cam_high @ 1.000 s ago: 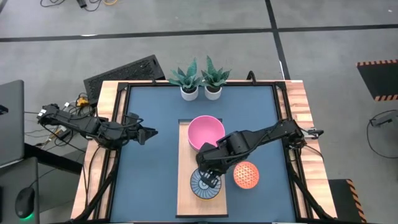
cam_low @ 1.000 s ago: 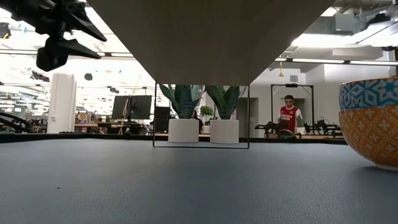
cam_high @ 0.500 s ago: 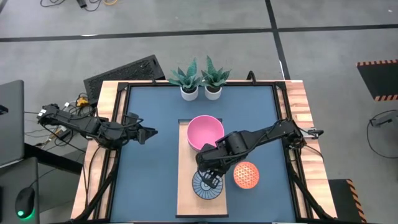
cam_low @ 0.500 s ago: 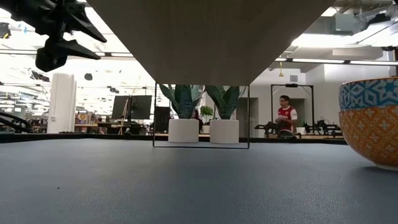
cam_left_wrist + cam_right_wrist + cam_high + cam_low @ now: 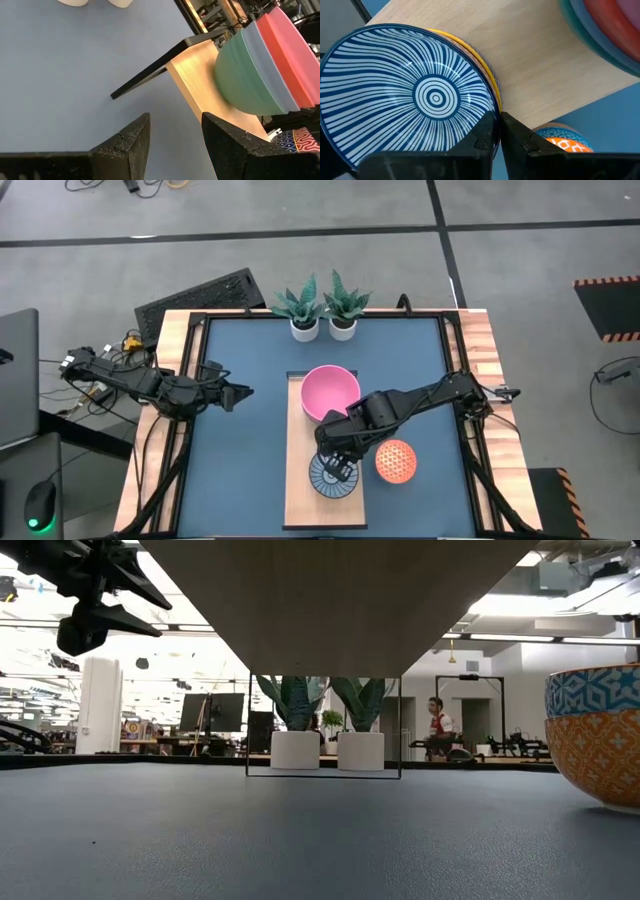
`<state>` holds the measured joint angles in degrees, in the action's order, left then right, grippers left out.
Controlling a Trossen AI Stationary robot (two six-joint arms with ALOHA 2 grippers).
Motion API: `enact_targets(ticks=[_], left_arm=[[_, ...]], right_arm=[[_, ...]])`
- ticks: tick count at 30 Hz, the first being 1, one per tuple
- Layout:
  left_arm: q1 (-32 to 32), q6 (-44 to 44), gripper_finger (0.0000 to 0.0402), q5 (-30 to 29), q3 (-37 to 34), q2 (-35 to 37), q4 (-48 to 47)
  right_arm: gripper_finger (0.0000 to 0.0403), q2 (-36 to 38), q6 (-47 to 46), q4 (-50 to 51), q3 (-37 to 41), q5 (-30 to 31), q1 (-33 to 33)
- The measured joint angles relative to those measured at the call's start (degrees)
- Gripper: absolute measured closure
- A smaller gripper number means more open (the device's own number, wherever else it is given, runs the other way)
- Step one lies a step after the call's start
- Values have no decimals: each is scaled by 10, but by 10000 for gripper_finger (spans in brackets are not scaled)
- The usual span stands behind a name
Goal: Place and stack bowls onto a shelf
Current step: Stack the blue patterned bowl on top of the yellow patterned bowl on the shelf, then adjust the blue patterned bowl
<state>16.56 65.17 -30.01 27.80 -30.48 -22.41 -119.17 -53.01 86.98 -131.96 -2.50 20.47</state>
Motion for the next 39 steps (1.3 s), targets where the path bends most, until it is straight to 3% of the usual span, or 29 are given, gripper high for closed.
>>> enact_targets(ticks=[22, 33, 39], left_arm=[[0, 0, 236, 0, 0, 0, -2], [0, -4, 236, 1, 0, 0, -2], [0, -9, 236, 1, 0, 0, -3]], right_arm=[[338, 24, 34, -6, 1, -7, -3], [254, 24, 38, -7, 1, -16, -3], [246, 24, 48, -8, 1, -6, -4]])
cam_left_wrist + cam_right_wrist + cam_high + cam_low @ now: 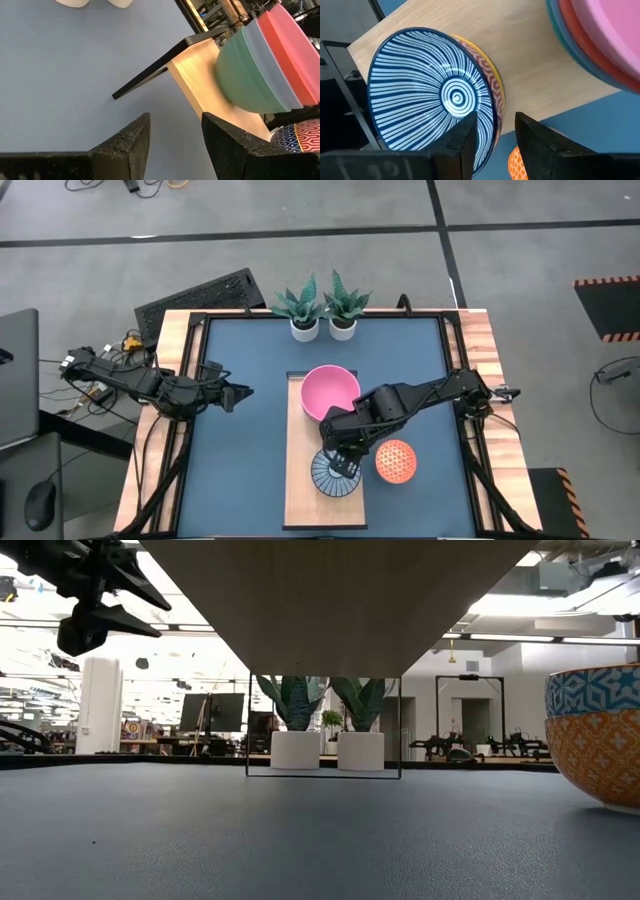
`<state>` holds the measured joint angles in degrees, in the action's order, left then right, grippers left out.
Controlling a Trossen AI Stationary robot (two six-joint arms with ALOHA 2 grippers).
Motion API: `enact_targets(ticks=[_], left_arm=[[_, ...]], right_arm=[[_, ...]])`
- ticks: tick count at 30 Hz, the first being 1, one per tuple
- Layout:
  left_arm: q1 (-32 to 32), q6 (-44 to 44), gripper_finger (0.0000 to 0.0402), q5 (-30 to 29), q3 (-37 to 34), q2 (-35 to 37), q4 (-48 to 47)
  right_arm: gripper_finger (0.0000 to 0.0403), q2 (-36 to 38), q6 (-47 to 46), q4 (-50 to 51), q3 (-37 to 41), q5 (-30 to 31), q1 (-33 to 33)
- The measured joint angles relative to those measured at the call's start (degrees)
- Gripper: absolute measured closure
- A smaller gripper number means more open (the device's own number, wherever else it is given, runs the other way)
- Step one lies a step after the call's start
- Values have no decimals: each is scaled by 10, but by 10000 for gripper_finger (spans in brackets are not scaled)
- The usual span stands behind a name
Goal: Place and stack bowls onto a shelf
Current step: Adjust the blue patterned bowl
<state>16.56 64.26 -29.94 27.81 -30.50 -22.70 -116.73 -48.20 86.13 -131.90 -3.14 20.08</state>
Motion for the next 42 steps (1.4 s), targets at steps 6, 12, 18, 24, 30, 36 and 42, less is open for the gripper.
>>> enact_targets(ticks=[6, 12, 18, 24, 30, 36, 42], left_arm=[[0, 0, 236, 0, 0, 0, -4], [0, 0, 236, 1, 0, 0, -7], [0, 0, 236, 2, 0, 0, -9], [0, -6, 236, 2, 0, 0, -9], [0, -6, 236, 2, 0, 0, -10], [0, -6, 236, 2, 0, 0, -10], [0, -3, 236, 2, 0, 0, -10]], right_arm=[[255, 1, -24, 3, 0, 1, -12], [262, 8, -28, 5, -1, 2, -18], [280, 14, -27, 2, 0, 2, -17], [273, 16, -32, 2, 0, 2, -17], [278, 33, -57, -3, 0, 2, -16], [333, 57, -77, -11, 0, 22, -12], [385, 69, -35, -41, 0, 33, -6]])
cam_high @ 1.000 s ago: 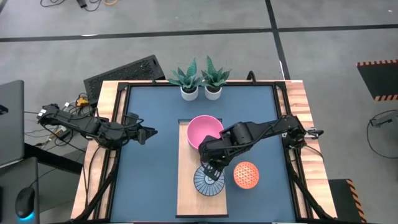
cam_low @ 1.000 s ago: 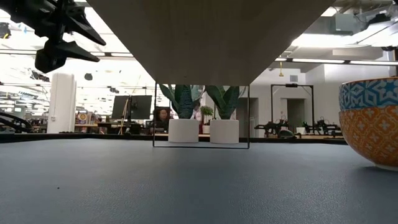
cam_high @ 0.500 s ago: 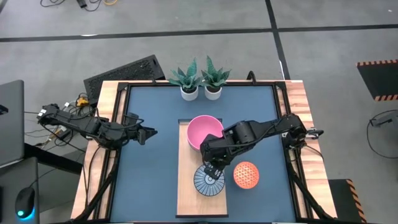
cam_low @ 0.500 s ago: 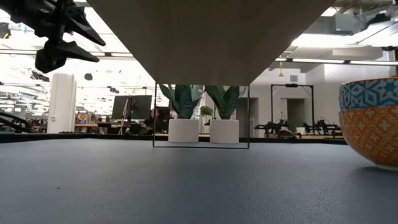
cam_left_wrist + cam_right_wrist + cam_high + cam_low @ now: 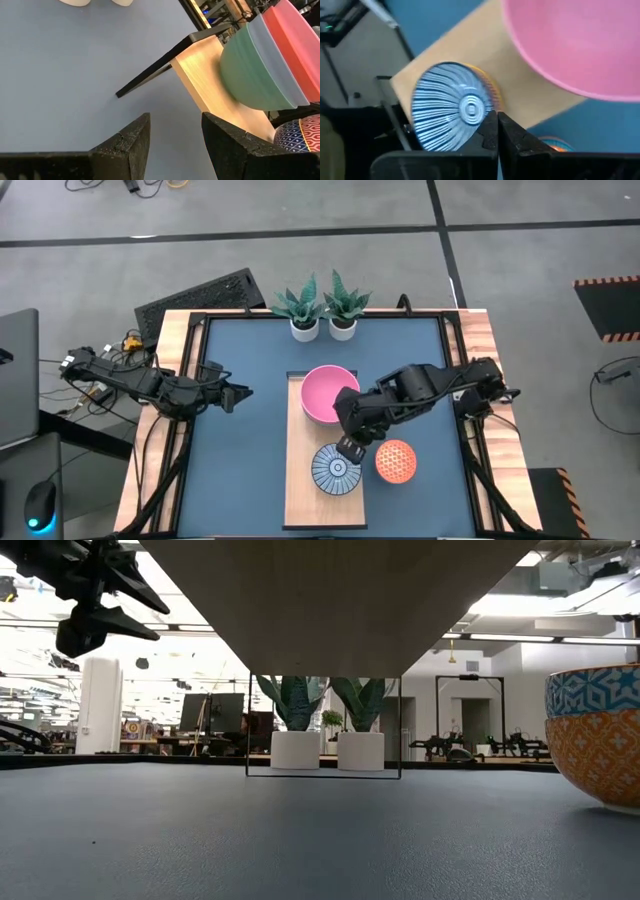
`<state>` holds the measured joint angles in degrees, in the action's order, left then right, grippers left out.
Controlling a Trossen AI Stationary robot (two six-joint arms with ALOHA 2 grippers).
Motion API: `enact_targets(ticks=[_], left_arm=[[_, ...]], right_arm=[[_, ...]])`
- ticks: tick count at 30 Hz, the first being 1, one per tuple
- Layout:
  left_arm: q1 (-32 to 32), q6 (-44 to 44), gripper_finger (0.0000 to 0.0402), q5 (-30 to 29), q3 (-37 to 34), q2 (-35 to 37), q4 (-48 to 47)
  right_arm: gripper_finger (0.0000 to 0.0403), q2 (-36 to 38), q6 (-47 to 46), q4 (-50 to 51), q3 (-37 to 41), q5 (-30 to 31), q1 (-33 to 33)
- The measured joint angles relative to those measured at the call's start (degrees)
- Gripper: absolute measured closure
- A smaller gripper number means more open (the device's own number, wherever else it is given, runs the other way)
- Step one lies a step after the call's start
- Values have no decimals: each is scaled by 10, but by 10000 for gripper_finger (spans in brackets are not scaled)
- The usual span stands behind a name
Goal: Place and stack bowls onto a shelf
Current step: Adjust the blue patterned bowl
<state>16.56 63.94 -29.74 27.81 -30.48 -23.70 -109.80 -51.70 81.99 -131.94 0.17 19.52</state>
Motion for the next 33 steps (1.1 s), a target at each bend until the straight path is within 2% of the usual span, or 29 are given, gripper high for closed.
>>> enact_targets(ticks=[5, 9, 11, 16, 21, 23, 25, 28, 33], left_arm=[[0, 4, 236, 0, 0, 0, 1], [0, 13, 236, 0, 0, 0, 2], [0, 18, 236, 0, 0, 0, 2], [0, 27, 236, -3, 0, 0, 2], [0, 58, 236, -17, 0, 0, 2], [0, 62, 236, -21, 0, 0, 2], [0, 63, 236, -21, 0, 0, 2], [0, 78, 236, -28, 0, 0, 2], [0, 94, 236, -38, 0, 0, 2]], right_arm=[[386, 22, 22, -81, 1, -24, 0], [386, 64, 40, -67, 2, 1, 0], [386, 88, 46, -78, 28, 2, 0], [386, 158, 35, -199, 172, -19, 0], [386, 286, -6, -226, 330, -9, -4], [386, 338, -24, -306, 396, -4, -8], [386, 374, -25, -426, 462, -9, -10], [386, 393, -20, -584, 552, -44, -5], [386, 381, -55, -685, 636, -81, -4]])
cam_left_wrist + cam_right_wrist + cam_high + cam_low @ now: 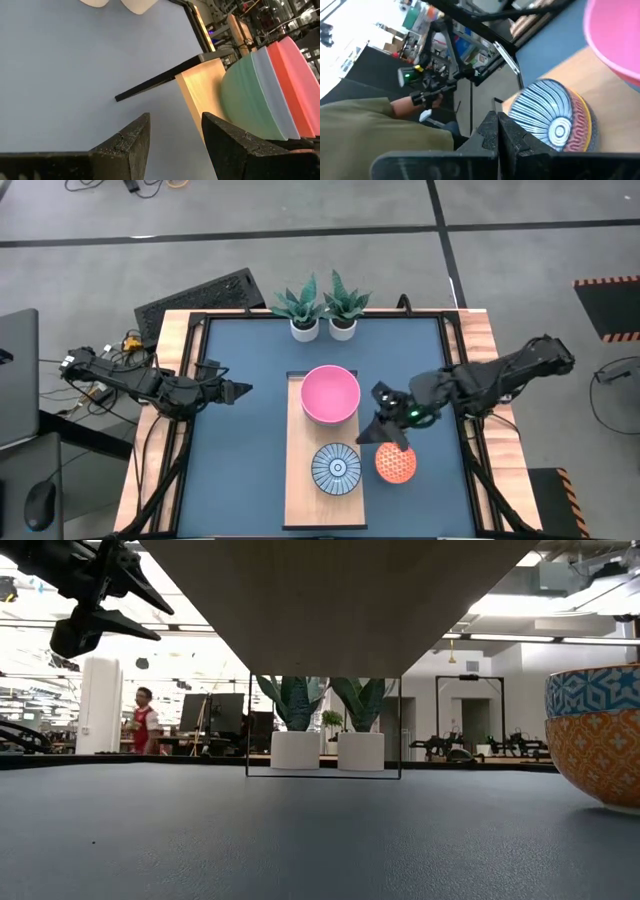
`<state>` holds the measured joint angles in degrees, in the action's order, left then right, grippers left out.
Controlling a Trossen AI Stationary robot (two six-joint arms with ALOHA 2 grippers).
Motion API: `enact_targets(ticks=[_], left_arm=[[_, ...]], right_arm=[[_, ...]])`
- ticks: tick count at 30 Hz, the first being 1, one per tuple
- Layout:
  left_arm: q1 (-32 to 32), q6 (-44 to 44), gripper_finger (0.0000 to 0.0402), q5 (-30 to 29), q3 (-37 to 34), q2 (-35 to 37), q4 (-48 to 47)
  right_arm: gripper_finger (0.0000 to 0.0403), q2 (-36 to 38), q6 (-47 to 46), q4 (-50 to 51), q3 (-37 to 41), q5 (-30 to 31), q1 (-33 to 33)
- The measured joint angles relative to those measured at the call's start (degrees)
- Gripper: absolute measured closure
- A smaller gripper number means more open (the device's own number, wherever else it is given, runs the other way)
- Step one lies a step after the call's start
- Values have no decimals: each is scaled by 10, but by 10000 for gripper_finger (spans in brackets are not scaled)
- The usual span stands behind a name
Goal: Place and stack bowls onto a shelf
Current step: Adjust the blue patterned bowl
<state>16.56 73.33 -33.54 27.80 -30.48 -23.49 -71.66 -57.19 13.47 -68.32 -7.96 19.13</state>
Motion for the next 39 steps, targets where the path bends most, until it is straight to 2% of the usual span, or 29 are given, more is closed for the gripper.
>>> enact_targets(ticks=[3, 9, 20, 33, 39], left_arm=[[0, 3, 236, 0, 0, 0, 0], [0, 10, 236, -3, 0, 0, 0], [0, 14, 236, -10, 0, 0, 0], [0, 15, 236, -19, 0, 0, 0], [0, 15, 236, -21, 0, 0, 0]], right_arm=[[386, -15, 7, -32, 15, -11, -1], [386, -19, 4, -32, 48, -26, 0], [386, -19, -13, -143, 126, -40, -1], [386, -19, -33, -157, 162, -50, -6], [386, -16, -48, -210, 162, -56, -17]])
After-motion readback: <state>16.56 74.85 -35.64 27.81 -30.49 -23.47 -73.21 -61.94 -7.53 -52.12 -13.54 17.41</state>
